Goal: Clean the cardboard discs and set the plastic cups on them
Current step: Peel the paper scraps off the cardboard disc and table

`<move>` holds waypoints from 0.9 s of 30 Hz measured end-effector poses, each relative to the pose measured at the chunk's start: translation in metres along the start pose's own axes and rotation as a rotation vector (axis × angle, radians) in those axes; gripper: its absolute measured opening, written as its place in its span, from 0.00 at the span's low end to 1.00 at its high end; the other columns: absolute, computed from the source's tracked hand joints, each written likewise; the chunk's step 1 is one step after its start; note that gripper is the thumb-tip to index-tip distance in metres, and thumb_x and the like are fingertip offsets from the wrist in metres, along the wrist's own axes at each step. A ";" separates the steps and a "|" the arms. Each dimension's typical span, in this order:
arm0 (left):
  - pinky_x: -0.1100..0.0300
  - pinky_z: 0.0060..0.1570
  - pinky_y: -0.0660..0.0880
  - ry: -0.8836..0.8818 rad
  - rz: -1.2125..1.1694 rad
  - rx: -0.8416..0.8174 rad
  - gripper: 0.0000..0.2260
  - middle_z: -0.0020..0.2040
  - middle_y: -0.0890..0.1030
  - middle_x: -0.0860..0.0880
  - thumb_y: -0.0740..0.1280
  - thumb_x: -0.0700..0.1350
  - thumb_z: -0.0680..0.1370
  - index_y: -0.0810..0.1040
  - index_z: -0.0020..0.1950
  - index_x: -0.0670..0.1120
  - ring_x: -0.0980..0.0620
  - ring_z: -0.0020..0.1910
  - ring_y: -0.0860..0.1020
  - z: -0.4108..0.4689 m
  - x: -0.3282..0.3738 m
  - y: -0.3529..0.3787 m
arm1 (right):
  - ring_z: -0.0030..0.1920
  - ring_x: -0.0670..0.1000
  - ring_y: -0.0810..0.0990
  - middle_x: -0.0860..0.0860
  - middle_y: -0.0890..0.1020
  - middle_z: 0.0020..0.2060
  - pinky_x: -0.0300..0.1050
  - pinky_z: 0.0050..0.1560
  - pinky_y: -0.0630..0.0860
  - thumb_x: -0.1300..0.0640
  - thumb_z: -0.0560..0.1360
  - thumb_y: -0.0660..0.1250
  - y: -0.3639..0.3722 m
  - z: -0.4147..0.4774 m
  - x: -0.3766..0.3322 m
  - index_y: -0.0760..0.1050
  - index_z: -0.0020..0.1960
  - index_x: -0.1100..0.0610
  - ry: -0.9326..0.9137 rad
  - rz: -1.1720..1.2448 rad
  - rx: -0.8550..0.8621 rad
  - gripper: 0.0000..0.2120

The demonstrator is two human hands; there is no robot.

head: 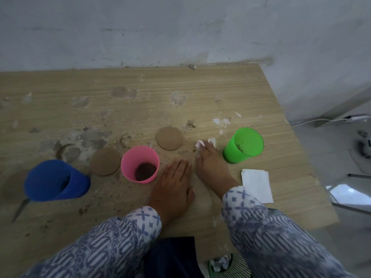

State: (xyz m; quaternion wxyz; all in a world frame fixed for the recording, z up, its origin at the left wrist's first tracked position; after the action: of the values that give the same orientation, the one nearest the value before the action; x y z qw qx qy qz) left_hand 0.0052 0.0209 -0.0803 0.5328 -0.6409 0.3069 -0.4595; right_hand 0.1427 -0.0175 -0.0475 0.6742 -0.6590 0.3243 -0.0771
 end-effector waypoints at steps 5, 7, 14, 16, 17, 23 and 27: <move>0.46 0.71 0.61 0.022 -0.059 0.024 0.27 0.72 0.68 0.41 0.57 0.53 0.76 0.65 0.73 0.41 0.43 0.72 0.65 0.000 0.001 -0.002 | 0.64 0.67 0.71 0.64 0.77 0.59 0.60 0.60 0.70 0.64 0.75 0.57 -0.001 -0.015 -0.025 0.73 0.60 0.69 -0.160 0.008 0.003 0.16; 0.47 0.72 0.59 0.018 -0.057 0.030 0.27 0.72 0.68 0.42 0.58 0.52 0.76 0.65 0.73 0.41 0.44 0.73 0.64 0.000 0.002 -0.003 | 0.63 0.65 0.72 0.62 0.77 0.59 0.58 0.60 0.70 0.62 0.76 0.56 -0.002 -0.028 -0.019 0.73 0.61 0.67 -0.168 0.004 -0.006 0.17; 0.48 0.72 0.56 0.000 -0.018 0.012 0.28 0.72 0.69 0.42 0.58 0.53 0.76 0.66 0.73 0.41 0.44 0.72 0.65 0.000 0.000 -0.001 | 0.65 0.68 0.68 0.66 0.74 0.62 0.60 0.62 0.70 0.61 0.74 0.53 0.002 -0.001 -0.008 0.71 0.63 0.69 0.034 0.013 0.000 0.21; 0.49 0.72 0.56 0.010 -0.033 0.016 0.28 0.72 0.68 0.42 0.58 0.53 0.76 0.65 0.73 0.41 0.44 0.72 0.65 0.000 0.000 -0.001 | 0.66 0.66 0.68 0.64 0.73 0.64 0.59 0.63 0.70 0.63 0.76 0.53 -0.003 -0.004 -0.021 0.70 0.64 0.69 -0.049 0.011 0.008 0.19; 0.49 0.73 0.56 0.016 -0.038 0.020 0.27 0.72 0.68 0.42 0.58 0.53 0.76 0.65 0.73 0.41 0.44 0.73 0.64 0.000 0.000 -0.002 | 0.69 0.63 0.65 0.62 0.69 0.67 0.57 0.67 0.66 0.64 0.77 0.54 -0.006 -0.010 -0.025 0.68 0.66 0.67 -0.086 0.013 -0.030 0.19; 0.48 0.71 0.55 0.003 0.015 0.014 0.27 0.70 0.70 0.42 0.58 0.53 0.76 0.68 0.71 0.41 0.45 0.71 0.67 -0.001 0.001 -0.003 | 0.65 0.64 0.71 0.64 0.76 0.61 0.56 0.64 0.68 0.60 0.76 0.55 0.001 -0.028 0.004 0.71 0.64 0.67 -0.044 0.012 0.005 0.19; 0.48 0.71 0.55 -0.004 0.004 0.020 0.28 0.70 0.71 0.42 0.59 0.53 0.75 0.68 0.71 0.41 0.44 0.71 0.67 0.000 0.001 -0.003 | 0.69 0.68 0.63 0.65 0.70 0.65 0.60 0.67 0.64 0.63 0.76 0.54 -0.001 -0.001 -0.010 0.67 0.66 0.69 0.033 0.021 -0.039 0.20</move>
State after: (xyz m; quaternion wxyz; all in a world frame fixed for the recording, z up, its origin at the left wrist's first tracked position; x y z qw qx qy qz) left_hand 0.0054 0.0207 -0.0774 0.5409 -0.6358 0.3024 -0.4601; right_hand 0.1345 -0.0134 -0.0433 0.6566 -0.6671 0.3439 -0.0745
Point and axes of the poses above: each hand's wrist, its own z-axis towards the middle knuckle, its own y-axis out of the palm, x = y × z, the point moved 3 cm from there along z, towards the middle knuckle
